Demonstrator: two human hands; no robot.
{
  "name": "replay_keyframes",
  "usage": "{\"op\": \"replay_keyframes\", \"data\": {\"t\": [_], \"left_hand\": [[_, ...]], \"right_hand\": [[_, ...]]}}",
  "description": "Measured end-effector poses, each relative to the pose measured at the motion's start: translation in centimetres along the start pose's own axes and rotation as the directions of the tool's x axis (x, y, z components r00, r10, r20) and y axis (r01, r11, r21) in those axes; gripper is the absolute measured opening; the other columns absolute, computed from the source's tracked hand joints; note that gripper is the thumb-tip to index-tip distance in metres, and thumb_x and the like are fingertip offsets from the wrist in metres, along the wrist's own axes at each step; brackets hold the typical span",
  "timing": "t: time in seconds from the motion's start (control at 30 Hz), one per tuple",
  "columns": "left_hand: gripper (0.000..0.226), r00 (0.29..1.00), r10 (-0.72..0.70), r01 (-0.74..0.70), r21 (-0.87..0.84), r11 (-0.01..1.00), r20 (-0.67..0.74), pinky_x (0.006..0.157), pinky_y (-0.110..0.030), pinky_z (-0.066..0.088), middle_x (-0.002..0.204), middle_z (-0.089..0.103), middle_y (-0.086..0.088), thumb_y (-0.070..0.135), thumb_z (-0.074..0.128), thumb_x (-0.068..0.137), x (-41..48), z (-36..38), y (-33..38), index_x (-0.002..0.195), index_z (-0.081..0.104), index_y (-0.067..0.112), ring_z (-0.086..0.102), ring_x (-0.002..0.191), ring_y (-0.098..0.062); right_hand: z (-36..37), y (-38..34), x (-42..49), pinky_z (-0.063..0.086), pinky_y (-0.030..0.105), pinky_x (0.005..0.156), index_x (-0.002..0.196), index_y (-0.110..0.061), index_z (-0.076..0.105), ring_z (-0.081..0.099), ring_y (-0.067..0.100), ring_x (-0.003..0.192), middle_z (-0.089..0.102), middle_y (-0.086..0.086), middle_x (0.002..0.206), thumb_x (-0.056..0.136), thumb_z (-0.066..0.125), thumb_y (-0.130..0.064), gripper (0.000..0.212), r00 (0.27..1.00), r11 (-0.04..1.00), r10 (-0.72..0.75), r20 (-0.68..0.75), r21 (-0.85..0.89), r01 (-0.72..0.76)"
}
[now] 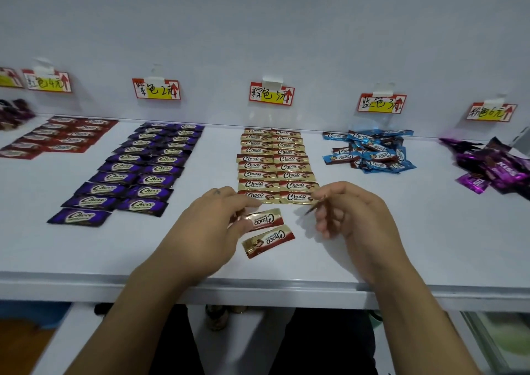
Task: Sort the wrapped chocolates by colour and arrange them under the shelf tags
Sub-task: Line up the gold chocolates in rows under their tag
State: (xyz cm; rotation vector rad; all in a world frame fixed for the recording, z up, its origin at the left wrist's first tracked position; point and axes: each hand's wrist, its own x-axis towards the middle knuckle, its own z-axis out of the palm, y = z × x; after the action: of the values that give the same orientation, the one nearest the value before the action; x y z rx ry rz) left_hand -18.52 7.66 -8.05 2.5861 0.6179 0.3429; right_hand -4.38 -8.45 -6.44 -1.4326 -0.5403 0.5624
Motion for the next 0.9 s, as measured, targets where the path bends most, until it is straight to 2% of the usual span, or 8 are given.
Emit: {"op": "replay_keyframes", "data": {"t": [0.07,0.23,0.33,0.43,0.53,0.63,0.77,0.9], "left_hand": [[0.031,0.999,-0.038,0.038,-0.038,0.999,0.023,0.087,-0.023,0.041,0.103,0.049,0.019,0.033,0.054,0.095,0.1,-0.1,0.0,0.126,0.056,0.037,0.045,0.099,-0.002],[0.002,0.995,-0.086,0.078,-0.153,0.985,-0.052,0.062,-0.012,0.038,0.089,0.055,0.018,0.035,0.058,0.092,-0.1,-0.1,0.3,0.093,0.059,0.034,0.053,0.082,-0.001],[0.003,0.978,-0.14,0.09,-0.299,0.95,-0.152,0.054,-0.008,0.038,0.085,0.059,0.016,0.03,0.061,0.09,0.0,-0.2,0.5,0.088,0.061,0.03,0.053,0.075,0.007],[0.004,0.956,-0.215,0.091,-0.494,0.865,-0.201,0.049,-0.009,0.038,0.07,0.061,0.014,0.027,0.067,0.087,0.0,-0.5,0.7,0.084,0.065,0.024,0.051,0.058,0.003],[0.015,0.951,-0.262,0.056,-0.742,0.668,-0.163,0.055,-0.026,0.046,0.071,0.067,-0.001,0.026,0.075,0.077,0.1,-0.5,1.1,0.079,0.065,0.015,0.052,0.058,-0.013],[0.024,0.94,-0.318,0.023,-0.903,0.43,-0.127,0.058,-0.031,0.042,0.071,0.069,-0.002,0.026,0.073,0.068,0.3,-0.6,1.7,0.083,0.066,0.008,0.052,0.059,-0.014],[0.03,0.928,-0.358,-0.012,-0.97,0.244,-0.102,0.076,-0.038,0.056,0.092,0.073,-0.013,0.019,0.07,0.07,0.6,-0.7,2.4,0.094,0.062,0.002,0.071,0.086,-0.028],[0.021,0.935,-0.332,0.019,-0.921,0.389,-0.121,0.068,-0.035,0.057,0.091,0.073,-0.009,0.019,0.072,0.073,1.0,-0.4,2.2,0.093,0.069,0.015,0.07,0.081,-0.023]], "right_hand": [[-0.2,0.1,0.0,0.042,0.026,0.044,0.077,-0.003,0.068,0.058,0.024,0.056,0.062,0.015,0.063,0.084,0.048,-0.017,0.025,1.0,0.997,0.009,0.025,0.08,-0.011],[0.1,0.2,-0.6,0.043,0.027,0.046,0.092,-0.015,0.071,0.06,0.02,0.055,0.068,0.012,0.068,0.089,0.06,0.0,0.019,0.997,0.989,-0.073,0.025,-0.129,0.076],[0.2,0.3,-0.6,0.045,0.025,0.047,0.109,-0.021,0.067,0.057,0.016,0.054,0.066,0.01,0.065,0.087,0.062,0.001,0.031,0.996,0.987,-0.091,0.023,-0.132,0.093],[0.4,0.4,-0.6,0.048,0.019,0.052,0.108,-0.024,0.066,0.056,0.007,0.055,0.069,0.003,0.066,0.087,0.065,-0.005,0.028,0.997,0.975,-0.08,0.018,-0.204,0.082],[0.6,0.5,-0.7,0.047,0.012,0.052,0.093,-0.019,0.07,0.061,0.0,0.058,0.073,-0.005,0.073,0.087,0.065,-0.009,0.012,0.996,0.965,-0.084,-0.021,-0.253,0.076],[0.6,0.6,-0.7,0.047,0.009,0.056,0.086,-0.018,0.071,0.063,0.002,0.068,0.073,-0.01,0.08,0.086,0.067,-0.019,0.003,0.993,0.956,-0.106,-0.055,-0.279,0.087],[0.4,0.6,-0.7,0.046,0.012,0.052,0.087,-0.018,0.07,0.06,0.01,0.064,0.073,-0.007,0.078,0.084,0.069,-0.022,0.005,0.986,0.958,-0.121,-0.113,-0.275,0.086],[0.6,0.1,-0.8,0.053,0.02,0.05,0.109,-0.021,0.057,0.068,0.013,0.059,0.073,-0.003,0.076,0.086,0.066,-0.009,0.027,0.978,0.987,-0.103,-0.18,-0.139,0.078]]}}
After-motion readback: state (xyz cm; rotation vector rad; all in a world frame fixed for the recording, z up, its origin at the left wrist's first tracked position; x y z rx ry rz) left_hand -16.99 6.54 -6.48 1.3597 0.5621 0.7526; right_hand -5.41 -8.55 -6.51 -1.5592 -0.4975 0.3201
